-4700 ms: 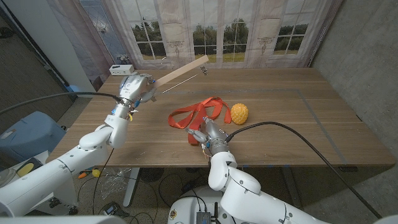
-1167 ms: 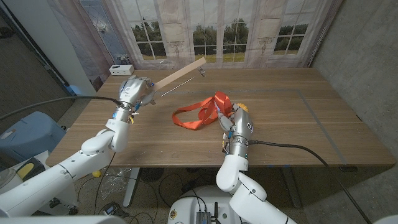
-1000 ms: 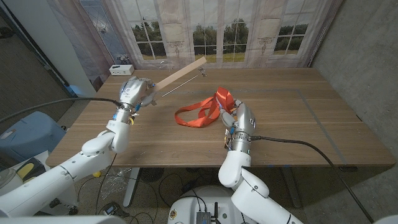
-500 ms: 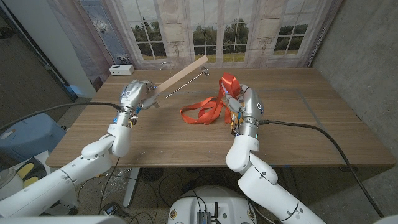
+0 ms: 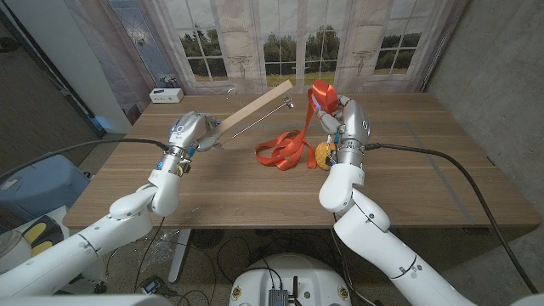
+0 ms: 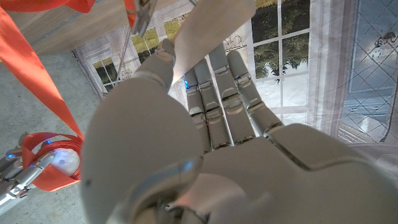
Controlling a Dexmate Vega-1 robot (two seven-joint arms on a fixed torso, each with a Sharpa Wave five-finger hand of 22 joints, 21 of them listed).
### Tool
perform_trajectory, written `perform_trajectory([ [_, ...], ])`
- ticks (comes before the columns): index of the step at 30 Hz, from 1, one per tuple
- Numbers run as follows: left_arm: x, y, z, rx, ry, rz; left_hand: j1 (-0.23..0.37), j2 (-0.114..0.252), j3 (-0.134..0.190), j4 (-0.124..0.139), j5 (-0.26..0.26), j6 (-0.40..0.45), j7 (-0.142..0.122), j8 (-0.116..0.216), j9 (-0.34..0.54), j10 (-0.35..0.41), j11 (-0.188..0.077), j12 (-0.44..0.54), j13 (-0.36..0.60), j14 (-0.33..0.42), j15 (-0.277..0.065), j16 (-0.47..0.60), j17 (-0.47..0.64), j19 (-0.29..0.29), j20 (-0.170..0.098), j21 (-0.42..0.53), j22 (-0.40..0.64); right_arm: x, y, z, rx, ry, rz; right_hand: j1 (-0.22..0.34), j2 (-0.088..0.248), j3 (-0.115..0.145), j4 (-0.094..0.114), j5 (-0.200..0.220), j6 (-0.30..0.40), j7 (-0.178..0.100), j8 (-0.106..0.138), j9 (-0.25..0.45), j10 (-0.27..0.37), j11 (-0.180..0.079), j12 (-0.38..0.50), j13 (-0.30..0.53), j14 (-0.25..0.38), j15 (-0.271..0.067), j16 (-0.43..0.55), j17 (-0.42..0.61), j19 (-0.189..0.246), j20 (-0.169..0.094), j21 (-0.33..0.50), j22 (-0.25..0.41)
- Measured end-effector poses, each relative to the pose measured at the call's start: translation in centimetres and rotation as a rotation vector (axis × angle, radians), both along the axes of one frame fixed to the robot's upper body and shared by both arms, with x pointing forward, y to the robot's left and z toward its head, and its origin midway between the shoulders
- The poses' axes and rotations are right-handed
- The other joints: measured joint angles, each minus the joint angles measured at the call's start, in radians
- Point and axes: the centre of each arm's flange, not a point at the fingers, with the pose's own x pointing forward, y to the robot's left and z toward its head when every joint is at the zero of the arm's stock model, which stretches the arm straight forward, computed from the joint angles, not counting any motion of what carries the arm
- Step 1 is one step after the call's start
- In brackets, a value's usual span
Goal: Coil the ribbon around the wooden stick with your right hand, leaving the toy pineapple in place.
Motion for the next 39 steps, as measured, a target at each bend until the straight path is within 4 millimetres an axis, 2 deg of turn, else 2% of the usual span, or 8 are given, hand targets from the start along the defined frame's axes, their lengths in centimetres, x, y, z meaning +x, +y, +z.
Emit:
perform_trajectory([
  [12,-0.2,-1.4,0.7,0.042,0.029,-0.041,0.0,0.0,0.0,0.0,0.0,0.001,0.001,0.0,0.0,0.004,0.0,-0.007,0.0,0.0,0.0,-0.004,0.005,0.0,0.0,0.004,0.0,0.8,-0.5,4.0,-0.01,-0.016,0.004,-0.002,0.002,0.007,-0.007,0.003,0.002,0.002,-0.002,0.0,0.001,0.001,0.0,0.0,0.004,-0.004,-0.008,0.005,-0.011,0.0,0.016,-0.005],
  [21,-0.1,-2.6,1.1,0.084,0.047,-0.066,0.0,0.0,0.0,0.0,0.0,0.004,-0.002,-0.001,0.0,0.006,-0.001,-0.008,0.002,0.003,-0.003,-0.014,0.01,-0.005,0.005,0.007,0.0,1.9,0.2,7.2,-0.048,-0.004,-0.002,-0.004,0.004,0.011,-0.011,0.003,0.002,0.002,-0.006,0.0,0.001,0.001,0.0,0.0,0.004,-0.004,-0.008,0.007,-0.011,0.0,0.029,-0.008],
  [39,0.2,-4.8,2.0,0.147,0.048,-0.109,0.005,-0.005,0.0,0.0,0.0,0.004,-0.002,0.0,0.0,0.005,-0.005,-0.011,0.002,0.005,-0.002,-0.02,0.018,-0.011,0.0,0.014,0.0,4.7,0.7,12.1,-0.055,0.004,-0.03,-0.004,0.004,0.015,-0.015,0.01,0.007,-0.003,-0.015,0.0,0.001,0.001,0.0,0.0,0.011,-0.004,-0.008,0.009,-0.02,0.002,0.048,-0.014],
])
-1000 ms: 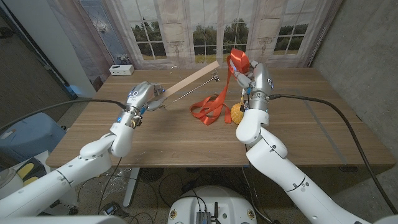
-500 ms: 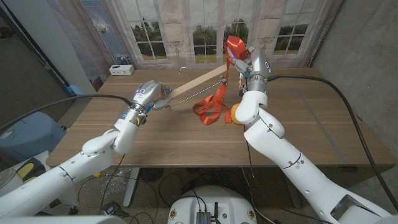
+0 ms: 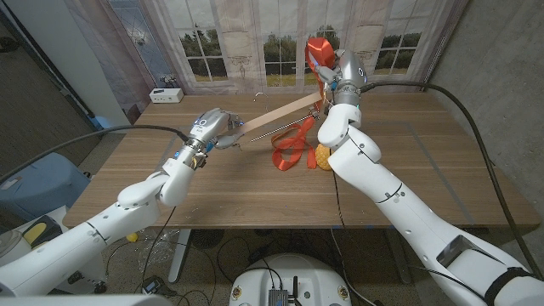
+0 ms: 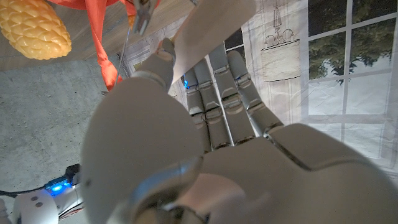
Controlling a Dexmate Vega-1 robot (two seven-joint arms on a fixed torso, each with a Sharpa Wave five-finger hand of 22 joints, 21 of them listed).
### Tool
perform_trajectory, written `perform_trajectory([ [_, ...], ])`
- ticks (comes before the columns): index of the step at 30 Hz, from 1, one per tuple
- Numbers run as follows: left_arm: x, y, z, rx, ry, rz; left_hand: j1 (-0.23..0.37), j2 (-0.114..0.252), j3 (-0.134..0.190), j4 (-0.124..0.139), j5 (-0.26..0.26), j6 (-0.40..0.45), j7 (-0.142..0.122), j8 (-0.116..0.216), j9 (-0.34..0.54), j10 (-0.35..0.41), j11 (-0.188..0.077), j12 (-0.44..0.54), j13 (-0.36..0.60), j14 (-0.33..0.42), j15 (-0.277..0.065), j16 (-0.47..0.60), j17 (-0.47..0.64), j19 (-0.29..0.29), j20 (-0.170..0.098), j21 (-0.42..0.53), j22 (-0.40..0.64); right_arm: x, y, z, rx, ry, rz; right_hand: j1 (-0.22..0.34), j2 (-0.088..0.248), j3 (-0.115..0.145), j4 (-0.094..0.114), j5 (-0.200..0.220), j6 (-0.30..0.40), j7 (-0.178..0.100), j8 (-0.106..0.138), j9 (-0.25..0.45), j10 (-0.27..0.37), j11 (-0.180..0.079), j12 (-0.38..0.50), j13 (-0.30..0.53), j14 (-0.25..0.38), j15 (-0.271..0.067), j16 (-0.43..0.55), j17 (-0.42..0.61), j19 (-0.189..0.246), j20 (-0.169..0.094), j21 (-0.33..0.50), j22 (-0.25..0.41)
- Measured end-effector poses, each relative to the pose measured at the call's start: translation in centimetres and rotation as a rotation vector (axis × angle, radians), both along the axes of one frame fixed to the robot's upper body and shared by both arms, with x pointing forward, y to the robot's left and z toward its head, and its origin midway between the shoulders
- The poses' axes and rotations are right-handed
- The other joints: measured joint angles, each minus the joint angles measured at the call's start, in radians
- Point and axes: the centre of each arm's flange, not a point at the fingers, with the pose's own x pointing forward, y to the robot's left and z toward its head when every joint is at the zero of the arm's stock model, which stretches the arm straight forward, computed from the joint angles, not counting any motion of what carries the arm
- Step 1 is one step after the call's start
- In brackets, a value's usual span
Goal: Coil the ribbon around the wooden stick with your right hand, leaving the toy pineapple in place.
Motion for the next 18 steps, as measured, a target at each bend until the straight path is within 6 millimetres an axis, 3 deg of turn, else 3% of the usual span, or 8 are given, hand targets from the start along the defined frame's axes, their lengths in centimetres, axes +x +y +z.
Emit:
perform_trajectory([
  [18,0.9,-1.0,0.9,0.028,-0.006,-0.01,-0.003,0.003,0.0,0.0,0.0,0.0,0.0,0.0,0.0,0.0,0.0,-0.005,0.005,0.0,0.0,-0.011,0.007,-0.007,0.0,0.005,0.0,2.2,1.2,3.8,-0.007,-0.031,-0.005,-0.001,0.001,0.004,-0.004,-0.001,0.005,0.005,-0.004,0.0,0.0,0.0,0.0,0.0,0.0,0.0,0.0,0.005,-0.003,-0.004,0.022,-0.005],
])
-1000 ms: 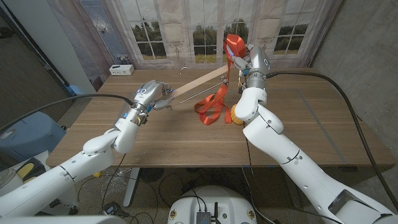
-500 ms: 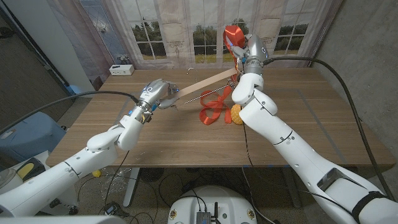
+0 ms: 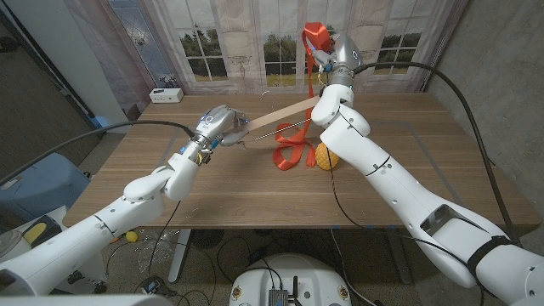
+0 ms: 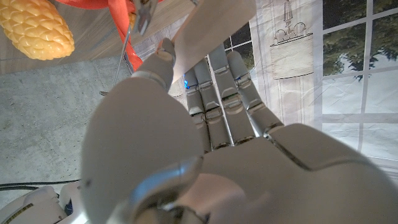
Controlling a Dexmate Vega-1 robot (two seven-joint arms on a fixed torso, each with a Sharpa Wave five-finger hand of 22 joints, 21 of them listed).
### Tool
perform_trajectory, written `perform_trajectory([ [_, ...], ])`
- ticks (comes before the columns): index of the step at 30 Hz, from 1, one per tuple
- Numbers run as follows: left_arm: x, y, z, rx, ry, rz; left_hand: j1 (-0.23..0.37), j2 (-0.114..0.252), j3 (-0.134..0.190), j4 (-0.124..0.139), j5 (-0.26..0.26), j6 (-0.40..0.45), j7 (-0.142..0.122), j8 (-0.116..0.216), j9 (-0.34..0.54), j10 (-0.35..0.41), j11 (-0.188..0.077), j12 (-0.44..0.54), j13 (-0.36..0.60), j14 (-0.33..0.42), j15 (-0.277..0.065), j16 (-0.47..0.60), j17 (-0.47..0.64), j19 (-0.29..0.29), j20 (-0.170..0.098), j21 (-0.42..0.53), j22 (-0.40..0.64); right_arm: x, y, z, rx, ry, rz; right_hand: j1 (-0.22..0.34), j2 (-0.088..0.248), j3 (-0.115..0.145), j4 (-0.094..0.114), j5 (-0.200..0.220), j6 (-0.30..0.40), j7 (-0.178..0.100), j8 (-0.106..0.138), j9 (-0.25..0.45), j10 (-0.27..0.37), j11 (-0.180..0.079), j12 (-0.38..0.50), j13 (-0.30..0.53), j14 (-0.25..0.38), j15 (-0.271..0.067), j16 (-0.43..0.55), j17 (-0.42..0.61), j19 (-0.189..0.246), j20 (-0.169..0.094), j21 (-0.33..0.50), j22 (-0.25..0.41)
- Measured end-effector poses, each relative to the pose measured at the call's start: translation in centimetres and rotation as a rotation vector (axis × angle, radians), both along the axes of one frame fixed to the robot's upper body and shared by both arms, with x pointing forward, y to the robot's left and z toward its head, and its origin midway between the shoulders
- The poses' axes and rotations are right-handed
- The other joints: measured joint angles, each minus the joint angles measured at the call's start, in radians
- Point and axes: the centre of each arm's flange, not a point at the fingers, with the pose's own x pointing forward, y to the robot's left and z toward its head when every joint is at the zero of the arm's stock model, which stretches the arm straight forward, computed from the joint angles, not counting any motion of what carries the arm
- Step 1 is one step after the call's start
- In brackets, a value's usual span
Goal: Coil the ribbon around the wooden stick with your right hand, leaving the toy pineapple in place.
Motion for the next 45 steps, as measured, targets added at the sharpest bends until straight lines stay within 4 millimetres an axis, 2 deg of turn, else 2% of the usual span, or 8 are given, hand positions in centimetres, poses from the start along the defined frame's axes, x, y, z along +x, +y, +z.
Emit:
perform_trajectory([
  [10,1.0,-0.5,0.9,-0.002,0.0,0.007,0.0,0.0,0.0,0.0,0.0,0.0,0.0,-0.004,0.0,0.0,0.0,-0.003,0.005,0.004,0.003,-0.008,0.004,-0.005,0.002,0.0,0.0,-1.4,1.5,0.4,-0.031,-0.062,0.034,0.0,0.0,0.012,-0.012,0.024,0.0,0.0,0.002,0.0,0.0,0.0,0.0,0.0,0.007,0.0,0.0,0.014,-0.006,0.006,0.017,-0.009],
  [13,1.4,-0.6,1.1,0.001,0.005,0.015,0.0,0.0,0.0,0.0,0.0,0.0,0.0,-0.004,0.0,0.002,0.001,-0.003,0.005,0.004,0.003,-0.008,0.004,-0.005,0.002,0.0,0.0,-2.6,2.2,-0.4,-0.038,-0.08,0.057,0.015,-0.015,0.02,-0.02,0.041,0.002,-0.002,0.005,0.0,0.0,0.0,0.0,0.0,0.009,0.002,0.0,0.025,-0.01,0.005,0.024,-0.014],
  [24,2.5,-1.4,2.3,-0.005,0.006,0.032,-0.001,0.001,0.0,0.0,0.0,0.0,0.0,0.001,0.0,0.002,0.002,-0.008,0.006,0.009,-0.002,-0.019,0.006,-0.005,0.002,0.007,0.0,-5.7,1.8,-2.6,-0.022,-0.151,0.096,0.032,-0.032,0.032,-0.032,0.089,0.023,-0.005,0.006,0.0,0.007,0.007,0.021,0.005,0.023,0.002,0.009,0.067,-0.018,0.007,0.044,-0.028],
  [26,2.7,-1.6,2.5,-0.003,0.008,0.038,-0.001,0.001,0.0,0.0,0.0,0.0,0.0,0.001,0.0,0.002,0.002,-0.008,0.008,0.009,-0.002,-0.019,0.008,-0.005,0.002,0.007,0.0,-6.6,1.1,-3.9,-0.008,-0.163,0.106,0.032,-0.032,0.035,-0.035,0.094,0.023,-0.005,0.005,0.0,0.007,0.007,0.021,0.005,0.023,0.002,0.009,0.072,-0.018,0.007,0.048,-0.032],
  [33,2.7,-2.7,3.3,-0.004,-0.005,0.018,-0.001,0.001,0.0,0.0,0.0,0.0,0.0,0.001,0.0,0.002,0.002,-0.008,0.009,0.009,-0.002,-0.02,0.008,-0.005,0.001,0.014,0.0,-8.0,1.2,-3.2,0.007,-0.264,0.124,0.024,-0.04,0.04,-0.04,0.114,0.047,-0.007,-0.011,0.0,0.007,0.007,0.043,0.006,0.024,0.002,0.009,0.088,-0.027,0.009,0.055,-0.037],
  [34,3.0,-2.7,3.3,0.007,0.005,0.045,-0.001,0.001,0.0,0.0,0.0,0.0,0.0,0.0,0.0,0.002,0.002,-0.008,0.009,0.009,-0.002,-0.02,0.008,-0.007,0.0,0.015,0.0,-9.0,-0.7,-6.7,0.038,-0.227,0.121,0.024,-0.04,0.04,-0.04,0.116,0.047,-0.007,-0.011,0.0,0.007,0.007,0.043,0.006,0.027,0.002,0.009,0.088,-0.028,0.008,0.055,-0.037],
  [39,2.9,-3.3,3.8,0.011,0.002,0.046,-0.001,0.001,0.0,0.0,0.0,0.0,0.0,0.0,0.0,0.005,0.002,-0.01,0.009,0.009,-0.002,-0.022,0.013,-0.014,0.004,0.016,0.0,-10.3,-1.9,-8.9,0.07,-0.256,0.124,0.013,-0.051,0.044,-0.044,0.128,0.05,-0.003,-0.011,0.0,0.007,0.007,0.064,0.006,0.028,0.003,0.009,0.097,-0.04,0.011,0.059,-0.042],
  [45,2.7,-4.2,4.3,0.016,0.001,0.046,-0.001,0.001,0.0,0.0,0.0,0.0,0.0,-0.002,0.0,0.005,0.002,-0.011,0.009,0.009,-0.002,-0.026,0.014,-0.014,0.004,0.016,0.0,-11.8,-3.4,-13.0,0.114,-0.257,0.11,0.003,-0.061,0.05,-0.05,0.143,0.07,0.002,-0.021,0.0,0.011,0.011,0.089,0.006,0.028,0.003,-0.007,0.082,-0.054,0.011,0.067,-0.05],
])
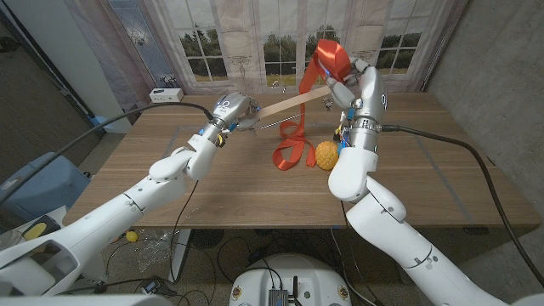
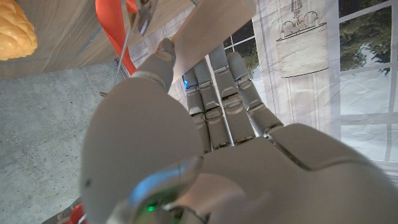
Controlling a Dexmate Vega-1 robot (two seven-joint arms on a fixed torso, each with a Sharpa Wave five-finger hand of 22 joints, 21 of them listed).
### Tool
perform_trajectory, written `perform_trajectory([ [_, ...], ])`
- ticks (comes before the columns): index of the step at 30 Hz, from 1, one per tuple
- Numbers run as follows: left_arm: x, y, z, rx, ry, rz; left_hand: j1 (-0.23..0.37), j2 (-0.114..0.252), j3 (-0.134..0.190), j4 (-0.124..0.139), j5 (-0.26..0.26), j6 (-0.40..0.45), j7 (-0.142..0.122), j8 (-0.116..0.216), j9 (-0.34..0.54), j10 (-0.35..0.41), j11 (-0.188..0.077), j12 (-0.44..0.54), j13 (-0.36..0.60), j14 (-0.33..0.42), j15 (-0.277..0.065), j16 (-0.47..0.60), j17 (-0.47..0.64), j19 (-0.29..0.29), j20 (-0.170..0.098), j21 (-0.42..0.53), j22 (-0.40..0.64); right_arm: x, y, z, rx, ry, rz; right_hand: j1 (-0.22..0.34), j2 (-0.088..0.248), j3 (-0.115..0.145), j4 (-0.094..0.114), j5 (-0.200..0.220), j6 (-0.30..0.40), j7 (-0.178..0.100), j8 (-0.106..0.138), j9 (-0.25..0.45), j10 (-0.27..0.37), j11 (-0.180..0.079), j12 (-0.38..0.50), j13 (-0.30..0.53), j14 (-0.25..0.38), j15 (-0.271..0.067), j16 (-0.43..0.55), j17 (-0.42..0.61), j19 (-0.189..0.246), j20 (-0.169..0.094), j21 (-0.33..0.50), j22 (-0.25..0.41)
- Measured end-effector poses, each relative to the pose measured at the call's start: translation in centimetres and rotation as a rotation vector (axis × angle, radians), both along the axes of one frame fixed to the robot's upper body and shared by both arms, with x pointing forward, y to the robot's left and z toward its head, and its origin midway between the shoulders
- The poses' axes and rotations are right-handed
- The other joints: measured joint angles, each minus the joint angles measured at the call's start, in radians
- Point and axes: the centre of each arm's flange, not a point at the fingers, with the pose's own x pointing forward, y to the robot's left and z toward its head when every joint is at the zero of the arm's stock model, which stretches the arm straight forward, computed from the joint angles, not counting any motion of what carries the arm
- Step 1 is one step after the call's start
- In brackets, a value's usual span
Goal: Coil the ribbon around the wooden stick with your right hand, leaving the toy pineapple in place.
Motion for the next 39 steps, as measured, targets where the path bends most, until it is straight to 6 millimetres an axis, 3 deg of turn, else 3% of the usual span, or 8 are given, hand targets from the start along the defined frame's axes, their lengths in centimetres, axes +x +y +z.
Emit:
perform_trajectory([
  [11,-1.1,-1.6,1.2,0.003,-0.017,-0.007,0.0,0.0,0.0,0.0,0.0,0.0,0.0,-0.005,0.0,0.0,0.0,-0.003,0.001,0.002,0.001,-0.008,0.004,-0.004,-0.003,0.006,0.0,-1.7,-2.5,-5.8,0.101,-0.004,-0.013,-0.004,0.005,-0.009,0.009,0.0,0.014,0.003,-0.032,0.0,0.002,0.002,0.004,0.0,-0.008,0.008,-0.004,-0.038,-0.025,-0.003,0.015,-0.006],
  [18,-2.2,-2.5,2.1,-0.004,-0.039,-0.026,0.0,0.0,0.0,0.0,0.0,0.0,0.0,-0.005,0.0,0.0,0.0,-0.004,0.005,0.005,-0.002,-0.009,0.003,-0.003,-0.003,0.006,0.0,-2.3,-3.0,-7.0,0.149,-0.03,0.006,-0.01,0.01,-0.017,0.017,0.0,0.014,0.003,-0.036,0.0,0.002,0.002,-0.001,0.009,-0.015,0.011,-0.004,-0.047,-0.036,-0.003,0.022,-0.01],
  [19,-2.2,-2.5,2.3,-0.003,-0.042,-0.015,0.0,0.0,0.0,0.0,0.0,0.0,0.0,-0.003,0.0,0.0,0.0,-0.004,0.005,0.005,-0.002,-0.009,0.003,-0.003,-0.003,0.006,0.0,-1.8,-3.8,-8.9,0.167,0.016,-0.019,-0.01,0.01,-0.017,0.017,0.0,0.014,0.003,-0.039,0.0,0.002,0.002,-0.001,0.01,-0.015,0.011,-0.004,-0.047,-0.036,-0.003,0.022,-0.01],
  [23,-2.9,-2.8,3.0,-0.007,-0.061,-0.013,0.0,0.0,0.0,0.0,0.0,0.0,0.0,-0.002,0.0,0.003,0.0,-0.008,0.005,0.005,-0.002,-0.016,0.004,-0.003,-0.003,0.006,0.0,-2.1,-3.7,-8.8,0.19,-0.005,0.01,-0.01,0.01,-0.021,0.021,0.0,0.014,0.003,-0.04,0.0,0.002,0.002,-0.003,0.01,-0.015,0.011,0.001,-0.052,-0.041,0.002,0.031,-0.01],
  [24,-3.1,-2.9,3.1,-0.008,-0.064,-0.017,0.0,0.0,0.0,0.0,0.0,0.0,0.0,-0.001,0.0,0.003,0.0,-0.008,0.005,0.005,-0.002,-0.016,0.004,-0.004,-0.003,0.01,0.0,-1.4,-4.5,-10.5,0.205,0.039,-0.021,-0.01,0.01,-0.021,0.021,0.0,0.014,0.003,-0.04,0.0,0.002,0.002,-0.003,0.012,-0.016,0.01,0.001,-0.052,-0.045,-0.002,0.031,-0.01],
  [30,-4.0,-3.3,3.6,-0.013,-0.081,-0.035,0.0,0.0,0.0,0.0,0.0,0.0,0.0,-0.001,0.0,0.003,0.0,-0.008,0.005,0.007,0.0,-0.016,0.008,-0.009,0.002,0.014,0.0,-1.5,-4.5,-10.5,0.233,0.031,0.02,-0.01,0.011,-0.024,0.024,0.0,0.014,0.003,-0.044,0.0,0.002,0.002,-0.005,0.016,-0.018,0.012,0.004,-0.057,-0.05,0.0,0.032,-0.015],
  [31,-4.0,-3.1,3.7,-0.016,-0.084,-0.017,0.0,0.0,0.0,0.0,0.0,0.0,0.0,-0.001,0.0,0.003,0.0,-0.008,0.005,0.007,0.0,-0.016,0.007,-0.009,0.002,0.014,0.0,-0.1,-5.6,-12.5,0.249,0.083,-0.027,-0.011,0.011,-0.024,0.024,0.0,0.014,0.003,-0.044,0.0,0.002,0.002,-0.005,0.016,-0.02,0.014,0.007,-0.06,-0.052,-0.002,0.037,-0.015],
  [39,-5.1,-3.1,4.1,-0.032,-0.108,-0.021,0.002,-0.002,0.0,0.0,0.0,0.0,0.0,-0.002,0.0,0.003,0.0,-0.01,0.005,0.009,0.002,-0.02,0.007,-0.009,0.002,0.014,0.0,2.1,-6.8,-14.0,0.303,0.137,-0.025,-0.011,0.011,-0.031,0.031,-0.001,0.014,0.003,-0.051,0.009,0.002,0.002,-0.009,0.045,-0.022,0.015,0.013,-0.066,-0.059,-0.002,0.045,-0.019],
])
